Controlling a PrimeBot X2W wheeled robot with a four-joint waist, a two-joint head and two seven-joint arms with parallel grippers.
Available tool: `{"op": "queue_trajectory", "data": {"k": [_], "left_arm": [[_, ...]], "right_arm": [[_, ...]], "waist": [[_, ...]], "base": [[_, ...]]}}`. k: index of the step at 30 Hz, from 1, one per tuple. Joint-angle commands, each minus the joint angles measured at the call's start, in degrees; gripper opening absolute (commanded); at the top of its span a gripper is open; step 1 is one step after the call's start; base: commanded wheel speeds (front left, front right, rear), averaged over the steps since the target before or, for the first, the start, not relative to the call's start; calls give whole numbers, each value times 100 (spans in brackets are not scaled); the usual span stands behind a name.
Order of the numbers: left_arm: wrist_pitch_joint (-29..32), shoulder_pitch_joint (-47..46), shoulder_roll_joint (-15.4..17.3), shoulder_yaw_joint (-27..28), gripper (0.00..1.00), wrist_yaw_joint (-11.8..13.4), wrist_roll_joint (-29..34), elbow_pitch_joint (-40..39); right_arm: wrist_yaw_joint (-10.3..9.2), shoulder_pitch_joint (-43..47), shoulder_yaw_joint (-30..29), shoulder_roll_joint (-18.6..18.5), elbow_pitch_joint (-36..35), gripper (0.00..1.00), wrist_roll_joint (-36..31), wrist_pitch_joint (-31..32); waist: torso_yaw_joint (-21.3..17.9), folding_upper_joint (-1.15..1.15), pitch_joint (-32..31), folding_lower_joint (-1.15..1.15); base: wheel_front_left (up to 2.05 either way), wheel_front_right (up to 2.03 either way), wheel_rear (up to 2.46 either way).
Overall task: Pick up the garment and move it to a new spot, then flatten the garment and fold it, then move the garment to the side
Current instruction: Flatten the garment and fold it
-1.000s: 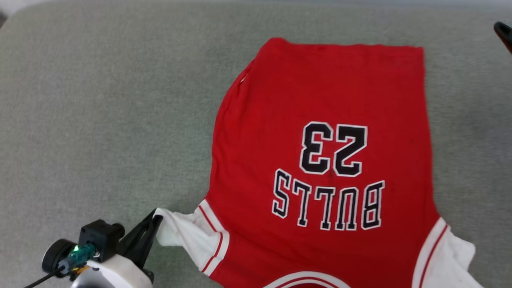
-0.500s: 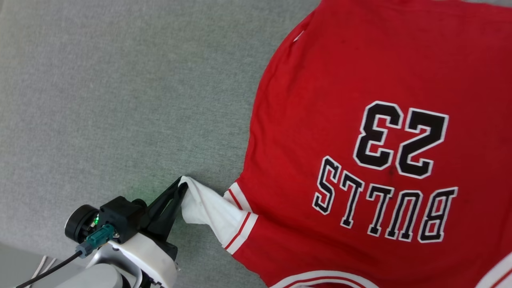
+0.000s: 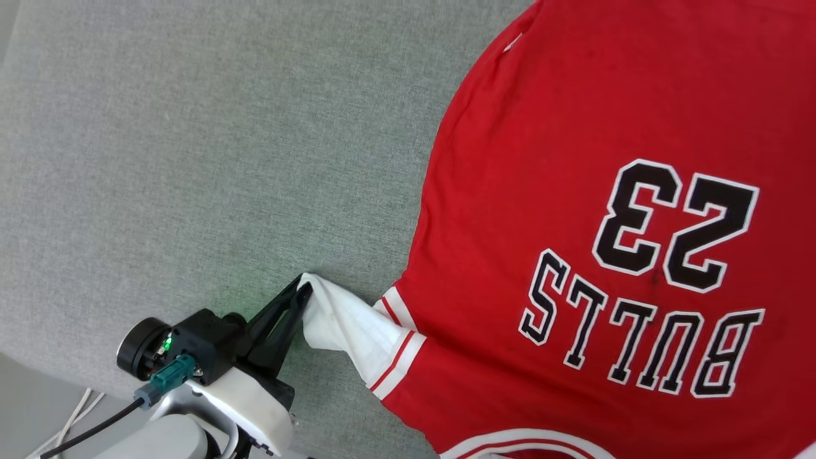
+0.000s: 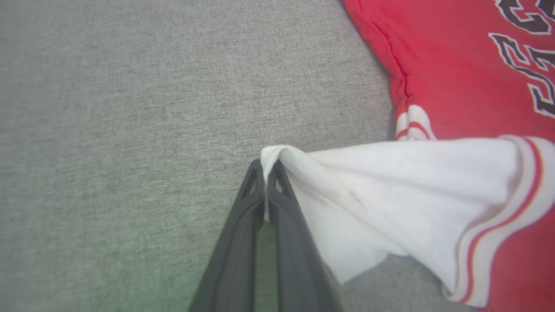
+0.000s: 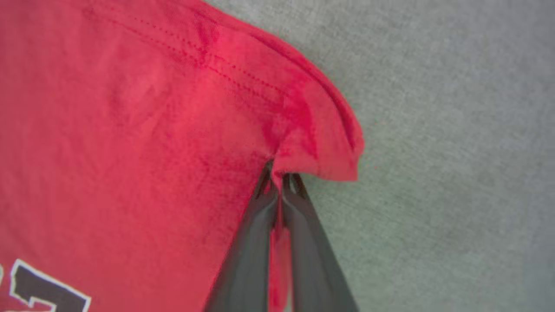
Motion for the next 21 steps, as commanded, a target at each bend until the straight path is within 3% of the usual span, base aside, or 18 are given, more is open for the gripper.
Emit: {"op": "queue_trajectory", "data": {"k": [1, 7, 13, 14, 21], "left_arm": [[21, 129, 14, 34, 0, 46, 14, 59], [20, 420, 87, 54, 0, 145, -64, 60], [21, 813, 251, 79, 0, 330, -199, -49], [21, 813, 251, 79, 0, 330, -199, -49], [21, 1243, 456, 159, 0, 551, -361, -203]], "right_arm": [[-2, 128, 116, -6, 29, 0, 66, -56], [-3, -14, 511, -251, -318, 0, 549, -553], [-3, 644, 1208, -1114, -1318, 0, 1324, -769], [-3, 644, 1208, -1114, -1318, 0, 1324, -769], [-3, 2249, 1141, -2165, -2345, 0, 2097, -1220]], "waist": [[-115, 0, -231, 0], [-397, 0, -920, 0], [-714, 0, -1489, 0], [-714, 0, -1489, 0], [-1065, 0, -1914, 0]], "base": [[0, 0, 0], [0, 0, 0], [0, 0, 0], [0, 0, 0], [0, 0, 0]]}}
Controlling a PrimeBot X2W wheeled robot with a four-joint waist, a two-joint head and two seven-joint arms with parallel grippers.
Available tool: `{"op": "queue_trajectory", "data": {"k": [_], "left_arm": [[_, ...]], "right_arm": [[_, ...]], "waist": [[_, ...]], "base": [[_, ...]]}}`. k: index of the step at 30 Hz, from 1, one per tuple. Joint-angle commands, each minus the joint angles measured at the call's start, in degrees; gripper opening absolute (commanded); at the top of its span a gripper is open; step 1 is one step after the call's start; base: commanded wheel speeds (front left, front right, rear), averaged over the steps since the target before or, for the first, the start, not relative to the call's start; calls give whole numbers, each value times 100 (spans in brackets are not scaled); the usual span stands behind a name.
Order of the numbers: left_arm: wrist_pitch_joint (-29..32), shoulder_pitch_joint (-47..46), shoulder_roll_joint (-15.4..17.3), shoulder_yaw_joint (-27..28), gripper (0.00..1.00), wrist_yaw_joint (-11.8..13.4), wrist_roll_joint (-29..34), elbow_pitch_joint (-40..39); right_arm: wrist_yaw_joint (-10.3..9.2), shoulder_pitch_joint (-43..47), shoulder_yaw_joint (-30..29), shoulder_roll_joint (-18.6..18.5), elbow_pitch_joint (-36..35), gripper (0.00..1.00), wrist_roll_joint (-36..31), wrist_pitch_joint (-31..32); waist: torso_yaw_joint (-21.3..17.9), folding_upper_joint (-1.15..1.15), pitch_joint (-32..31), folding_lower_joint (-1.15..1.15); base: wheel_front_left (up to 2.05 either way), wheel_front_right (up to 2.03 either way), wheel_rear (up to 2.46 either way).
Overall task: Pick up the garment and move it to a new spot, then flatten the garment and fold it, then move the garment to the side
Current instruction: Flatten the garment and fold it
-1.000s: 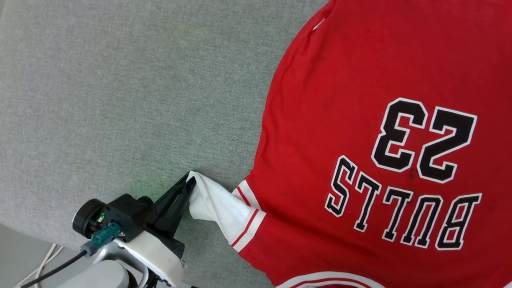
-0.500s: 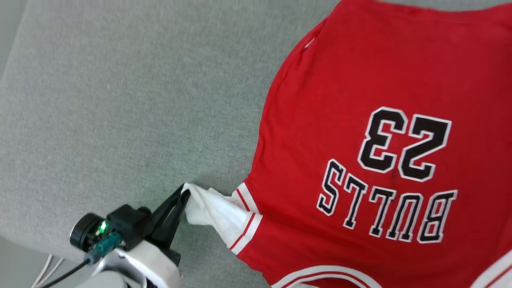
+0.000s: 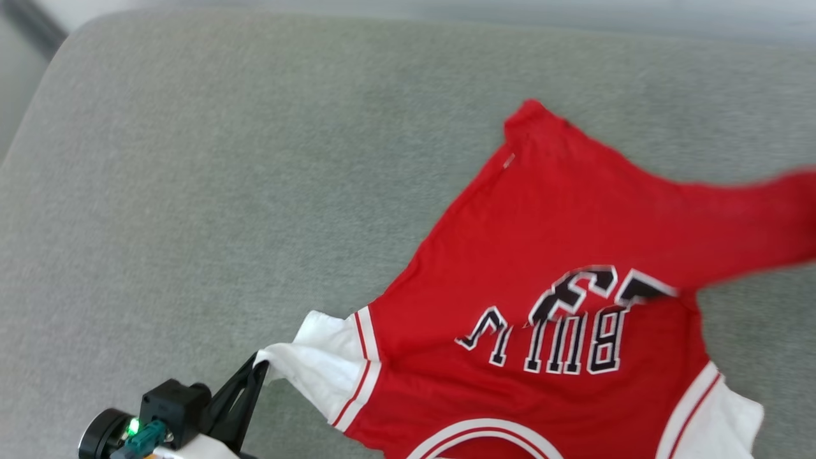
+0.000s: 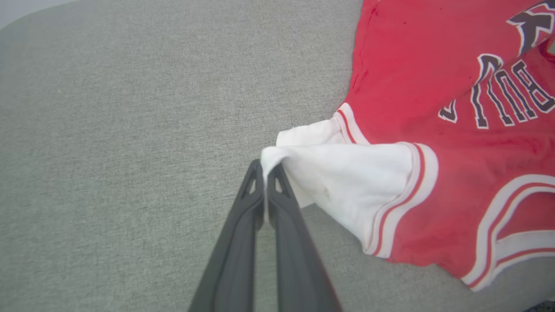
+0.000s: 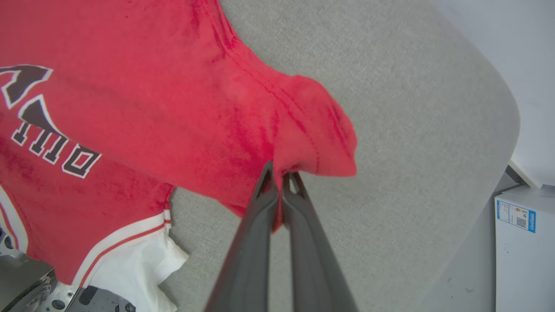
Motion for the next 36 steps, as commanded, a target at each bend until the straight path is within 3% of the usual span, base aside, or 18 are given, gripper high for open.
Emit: {"op": "queue_trajectory", "data": {"k": [1, 7, 14, 19, 20, 21, 23, 31, 36], "left_arm": [[14, 73, 33, 22, 0, 32, -17, -24], [14, 364, 112, 131, 0, 154, -65, -147], [13, 471, 166, 191, 0, 155, -33, -187], [13, 434, 173, 220, 0, 147, -17, -192], [13, 432, 172, 222, 0, 151, -17, -190], [13, 437, 171, 223, 0, 156, -22, -189], [13, 457, 175, 220, 0, 164, -35, -193], [62, 378, 185, 183, 0, 179, 21, -267], [142, 166, 107, 109, 0, 115, 160, -280]], "right_arm": [[-4, 262, -37, -89, -48, 0, 50, -83], [-4, 2172, -396, -438, -201, 0, 425, -730], [-4, 4175, -758, -8, 100, 0, 497, -1469], [-4, 4804, -885, 381, 255, 0, 297, -1706], [-4, 4836, -942, 444, 283, 22, 250, -1739], [-4, 4826, -1021, 498, 280, 100, 198, -1796], [-4, 4682, -1264, 553, 219, 100, 128, -1904], [-4, 3754, -2128, 154, -774, 100, -144, -1837], [-4, 2826, -1981, -169, -1247, 100, -282, -1276]], "waist": [[-198, 0, -193, 0], [-449, 0, -367, 0], [-533, 0, -362, 0], [-559, 0, -321, 0], [-564, 0, -326, 0], [-572, 0, -333, 0], [-591, 0, -351, 0], [-554, 0, -331, 0], [-396, 0, -168, 0]], "base": [[0, 0, 0], [0, 0, 0], [0, 0, 0], [0, 0, 0], [0, 0, 0], [0, 0, 0], [0, 0, 0], [0, 0, 0], [0, 0, 0]]}}
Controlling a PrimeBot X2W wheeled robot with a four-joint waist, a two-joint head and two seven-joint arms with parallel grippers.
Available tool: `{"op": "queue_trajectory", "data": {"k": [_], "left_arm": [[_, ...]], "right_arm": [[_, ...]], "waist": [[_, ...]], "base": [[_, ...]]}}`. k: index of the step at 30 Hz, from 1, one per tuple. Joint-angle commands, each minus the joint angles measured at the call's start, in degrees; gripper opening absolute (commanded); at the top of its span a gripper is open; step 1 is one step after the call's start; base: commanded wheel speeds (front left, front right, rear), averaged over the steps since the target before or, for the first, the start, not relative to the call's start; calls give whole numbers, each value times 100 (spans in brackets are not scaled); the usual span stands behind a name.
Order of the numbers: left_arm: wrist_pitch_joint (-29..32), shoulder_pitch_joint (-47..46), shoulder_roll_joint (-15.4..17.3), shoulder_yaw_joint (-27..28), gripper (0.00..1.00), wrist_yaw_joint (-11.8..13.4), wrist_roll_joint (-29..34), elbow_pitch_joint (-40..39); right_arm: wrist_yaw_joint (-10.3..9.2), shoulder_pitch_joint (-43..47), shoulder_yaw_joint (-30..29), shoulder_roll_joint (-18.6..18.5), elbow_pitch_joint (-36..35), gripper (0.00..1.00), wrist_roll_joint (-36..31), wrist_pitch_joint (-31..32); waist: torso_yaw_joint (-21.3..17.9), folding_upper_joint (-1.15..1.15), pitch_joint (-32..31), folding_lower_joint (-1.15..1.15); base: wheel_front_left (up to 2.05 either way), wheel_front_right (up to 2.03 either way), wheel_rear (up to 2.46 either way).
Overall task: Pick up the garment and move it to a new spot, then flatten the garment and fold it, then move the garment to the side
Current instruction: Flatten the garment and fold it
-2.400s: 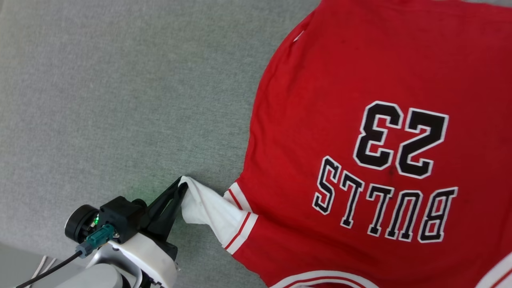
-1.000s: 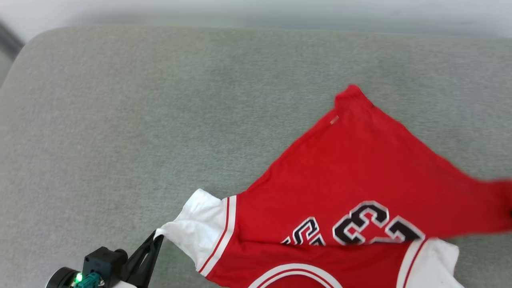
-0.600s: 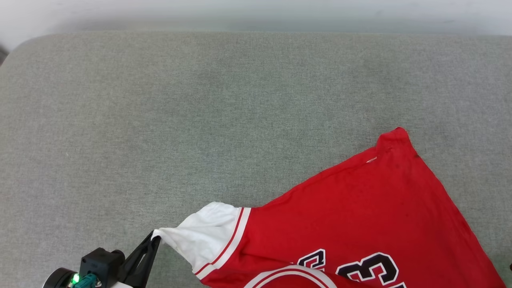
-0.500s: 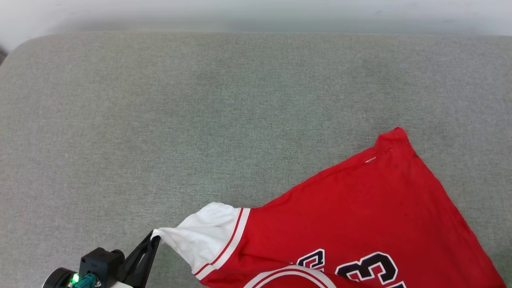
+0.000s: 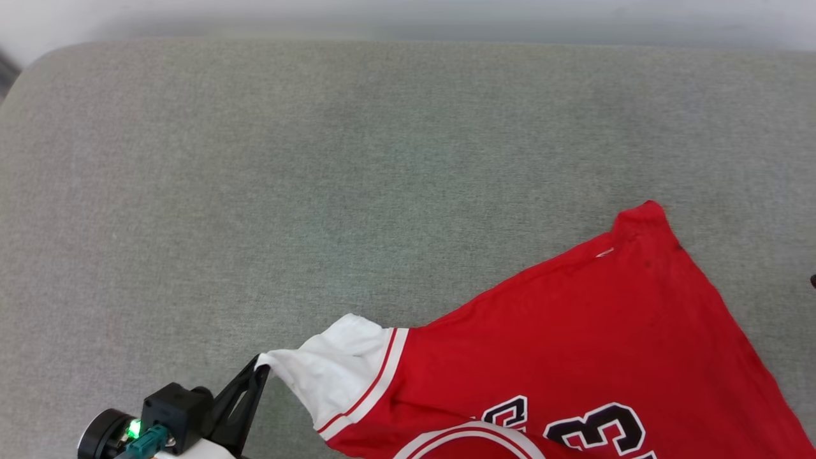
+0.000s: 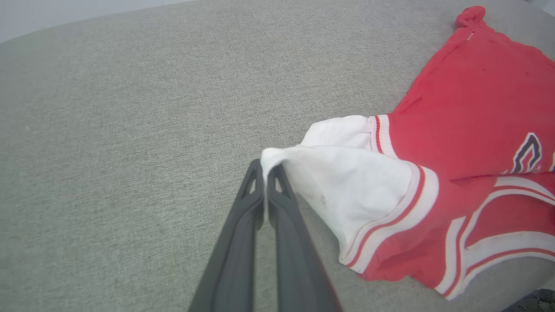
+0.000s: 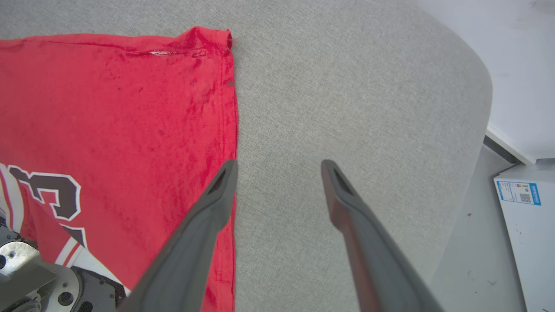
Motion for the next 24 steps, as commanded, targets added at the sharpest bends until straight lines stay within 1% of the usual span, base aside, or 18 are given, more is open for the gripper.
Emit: {"op": "queue_trajectory", "data": {"k": [1, 4, 5, 9, 12, 15, 19, 22, 24], "left_arm": [[20, -89, -42, -20, 0, -29, 53, -1], [61, -248, -114, -49, 0, -80, 129, 23], [71, -292, -131, -60, 0, -97, 155, 36], [101, -473, -211, -92, 0, -157, 259, 71], [121, -587, -300, -130, 0, -196, 314, 99], [128, -711, -369, -155, 0, -251, 369, 129], [123, -863, -469, -181, 0, -322, 441, 193], [109, -924, -533, -194, 0, -375, 454, 254], [122, -978, -584, -225, 0, -426, 465, 313]], "right_arm": [[-4, -217, 161, -44, -54, 100, 8, 175], [-4, -874, 554, -104, -27, 100, -40, 619], [-4, -1085, 713, -69, 32, 100, -58, 763], [-4, -1945, 1438, 195, 384, 100, -237, 1337], [-4, -2537, 1901, 535, 799, 100, -396, 1568], [-4, -3040, 2270, 829, 1269, 100, -575, 1607], [-4, -3489, 2697, 1056, 1764, 100, -701, 1530], [-4, -3586, 2979, 1142, 2073, 100, -732, 1444], [-4, -3445, 3252, 1160, 2287, 100, -719, 1403]], "waist": [[102, 0, 89, 0], [228, 0, 212, 0], [271, 0, 254, 0], [440, 0, 436, 0], [557, 0, 594, 0], [674, 0, 762, 0], [814, 0, 960, 0], [886, 0, 1056, 0], [913, 0, 1087, 0]], "base": [[0, 0, 0], [0, 0, 0], [0, 0, 0], [0, 0, 0], [0, 0, 0], [0, 0, 0], [0, 0, 0], [0, 0, 0], [0, 0, 0]]}}
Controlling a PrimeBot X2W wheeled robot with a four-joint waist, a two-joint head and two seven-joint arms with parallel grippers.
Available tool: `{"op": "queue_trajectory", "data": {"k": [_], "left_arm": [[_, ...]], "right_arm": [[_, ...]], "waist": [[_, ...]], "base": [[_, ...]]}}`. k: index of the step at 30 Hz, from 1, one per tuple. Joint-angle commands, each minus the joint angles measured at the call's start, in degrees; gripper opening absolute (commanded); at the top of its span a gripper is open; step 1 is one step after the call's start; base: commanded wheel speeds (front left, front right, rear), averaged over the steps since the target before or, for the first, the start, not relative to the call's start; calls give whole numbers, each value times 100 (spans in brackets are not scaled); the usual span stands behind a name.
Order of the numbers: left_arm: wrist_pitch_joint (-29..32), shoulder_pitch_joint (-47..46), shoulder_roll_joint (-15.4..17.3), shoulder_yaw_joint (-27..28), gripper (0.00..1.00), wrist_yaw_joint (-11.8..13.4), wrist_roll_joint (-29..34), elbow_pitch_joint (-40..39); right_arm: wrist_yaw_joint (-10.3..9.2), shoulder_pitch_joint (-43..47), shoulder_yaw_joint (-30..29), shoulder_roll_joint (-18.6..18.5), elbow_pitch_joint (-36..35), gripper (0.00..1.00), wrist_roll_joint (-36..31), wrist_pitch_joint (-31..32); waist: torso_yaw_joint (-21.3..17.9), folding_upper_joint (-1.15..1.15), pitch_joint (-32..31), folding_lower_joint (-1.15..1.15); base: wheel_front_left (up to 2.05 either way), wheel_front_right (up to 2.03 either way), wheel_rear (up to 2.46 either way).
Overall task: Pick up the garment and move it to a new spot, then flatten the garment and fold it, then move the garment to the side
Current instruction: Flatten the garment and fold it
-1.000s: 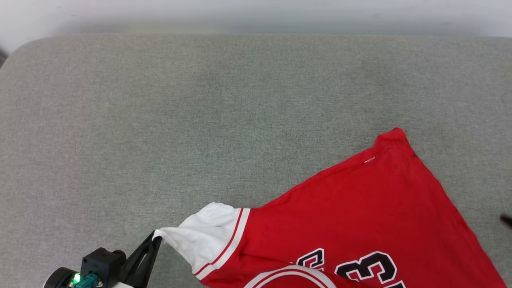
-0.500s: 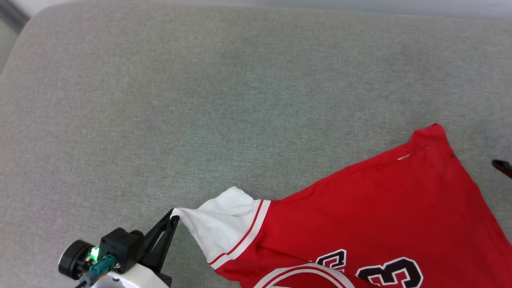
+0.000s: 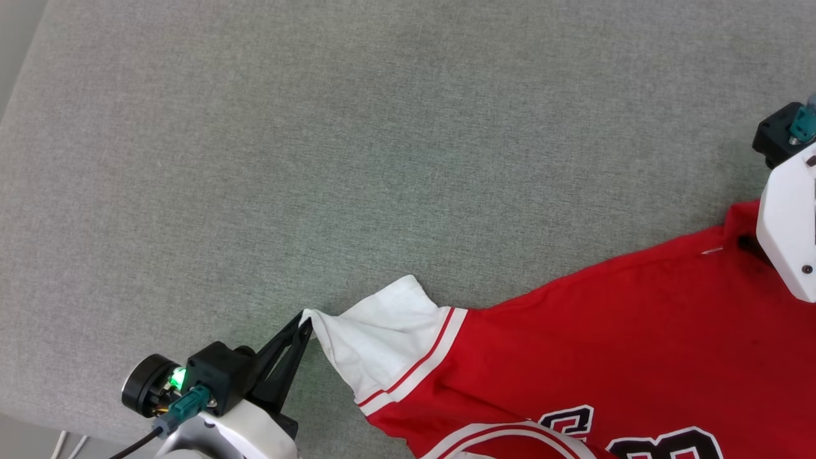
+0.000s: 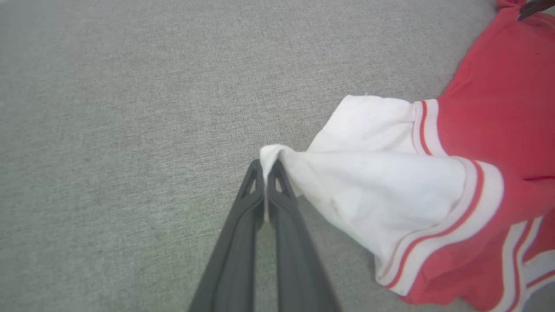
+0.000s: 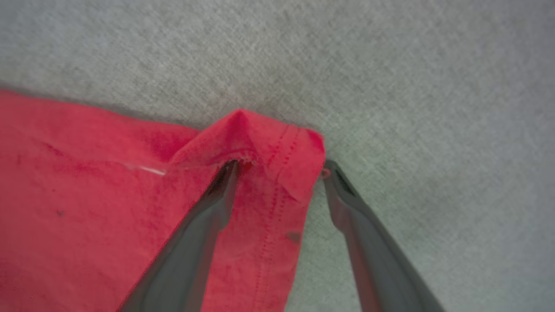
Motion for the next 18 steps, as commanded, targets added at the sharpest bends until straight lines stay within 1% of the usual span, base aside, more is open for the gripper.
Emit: {"op": "queue_trajectory", "data": {"k": [1, 3, 4, 5, 9, 10, 12, 18], "left_arm": [[-4, -114, -50, -7, 0, -38, 40, 43], [-3, -133, -93, -34, 0, -83, 40, 102], [-5, -128, -101, -40, 0, -82, 37, 136], [-9, -122, -107, -44, 0, -86, 25, 161], [-25, -45, -92, -35, 0, -94, -19, 237], [-25, -45, -92, -35, 0, -94, -19, 237], [-42, 18, -71, 0, 0, -94, -83, 267], [-91, -54, 58, 87, 0, -127, -77, 355]], "right_arm": [[-2, 184, 234, 26, 156, 100, 37, -17], [-1, 333, 418, 56, 310, 100, 188, -97], [-1, 347, 431, 90, 349, 32, 238, -215], [-2, 331, 435, 119, 375, 0, 272, -332], [-2, 53, 480, -2, 260, 0, 374, -794], [-2, 53, 480, -2, 260, 0, 374, -794], [-2, -119, 470, -55, 121, 0, 431, -1103], [-3, -243, 349, -166, -29, 0, 577, -1945]], "waist": [[48, 0, 46, 0], [51, 0, 42, 0], [36, 0, 24, 0], [12, 0, -10, 0], [-106, 0, -255, 0], [-106, 0, -255, 0], [-170, 0, -424, 0], [-381, 0, -947, 0]], "base": [[0, 0, 0], [0, 0, 0], [0, 0, 0], [0, 0, 0], [0, 0, 0], [0, 0, 0], [0, 0, 0], [0, 0, 0]]}}
